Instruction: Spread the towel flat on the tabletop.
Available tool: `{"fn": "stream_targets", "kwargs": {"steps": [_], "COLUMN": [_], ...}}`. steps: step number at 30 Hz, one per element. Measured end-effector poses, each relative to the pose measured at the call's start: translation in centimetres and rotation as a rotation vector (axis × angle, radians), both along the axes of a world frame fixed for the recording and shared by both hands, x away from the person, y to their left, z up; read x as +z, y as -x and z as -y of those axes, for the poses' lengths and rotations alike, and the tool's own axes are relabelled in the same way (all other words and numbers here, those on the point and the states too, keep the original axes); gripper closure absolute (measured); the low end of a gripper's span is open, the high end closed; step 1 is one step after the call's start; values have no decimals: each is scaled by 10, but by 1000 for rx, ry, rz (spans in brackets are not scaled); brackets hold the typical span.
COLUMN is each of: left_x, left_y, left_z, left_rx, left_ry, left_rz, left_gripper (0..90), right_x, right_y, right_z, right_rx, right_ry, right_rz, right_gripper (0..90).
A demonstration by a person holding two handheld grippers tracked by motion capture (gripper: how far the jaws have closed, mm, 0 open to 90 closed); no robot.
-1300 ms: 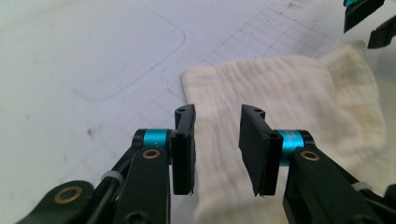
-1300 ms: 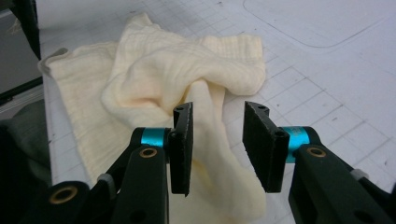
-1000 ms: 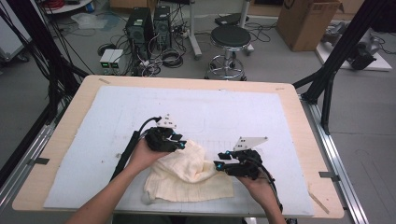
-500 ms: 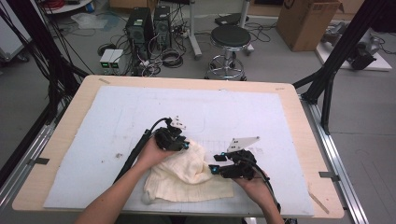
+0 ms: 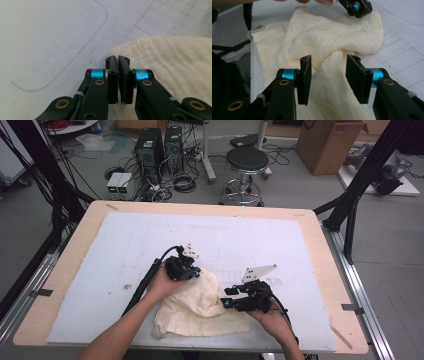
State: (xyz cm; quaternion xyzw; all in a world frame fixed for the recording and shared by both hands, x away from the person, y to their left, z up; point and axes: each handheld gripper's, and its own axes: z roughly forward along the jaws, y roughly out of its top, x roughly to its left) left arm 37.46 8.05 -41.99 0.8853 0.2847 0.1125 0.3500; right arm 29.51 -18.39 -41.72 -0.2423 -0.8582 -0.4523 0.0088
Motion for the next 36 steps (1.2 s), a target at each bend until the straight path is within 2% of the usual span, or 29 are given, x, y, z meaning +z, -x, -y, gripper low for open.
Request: {"fn": "stream_targets", "kwargs": {"steps": [3, 5, 8, 11, 13, 16, 19, 22, 25, 26, 27, 28, 30, 32, 33, 36], "left_x": [7, 12, 19, 24, 28, 35, 39, 36, 27, 23, 20, 17, 11, 8, 7, 5], "left_y": [1, 3, 6, 7, 9, 13, 21, 31, 40, 44, 47, 50, 54, 56, 57, 57], "left_z": [-6, -10, -20, -34, -42, -54, -64, -74, -87, -90, -94, -96, -100, -101, -102, -103], "left_rx": [11, 16, 43, 77, 105, 127, 132, 134, 142, 150, 146, 147, 150, 151, 153, 158], "left_ry": [22, 33, 52, 67, 87, 117, 131, 118, 116, 119, 109, 107, 99, 91, 103, 100], "left_rz": [4, 20, 40, 53, 63, 78, 84, 84, 53, 43, 37, 33, 26, 38, 33, 37], "left_gripper": [864, 865, 865, 867, 867, 867, 868, 868, 867, 867, 867, 867, 867, 866, 867, 866], "right_x": [-5, -6, -3, 3, 9, 21, 29, 24, 12, 8, 5, 2, 0, 4, 8, 25], "right_y": [-1, -1, 0, 0, 2, 10, 22, 31, 37, 38, 39, 39, 37, 35, 35, 33], "right_z": [-6, -8, -4, 8, 16, 24, 26, 23, 16, 14, 12, 10, 7, 5, 4, 4], "right_rx": [-7, -8, -40, -113, -168, -247, -282, -250, -196, -176, -159, -149, -130, -131, -122, -113], "right_ry": [59, 94, 110, 102, 90, 110, 129, 140, 164, 154, 160, 171, 178, 165, 147, 118], "right_rz": [6, 27, 56, 74, 104, 172, 225, 190, 136, 113, 91, 88, 62, 72, 76, 109], "right_gripper": [644, 771, 848, 857, 858, 857, 842, 825, 821, 809, 793, 773, 696, 649, 616, 544]}}
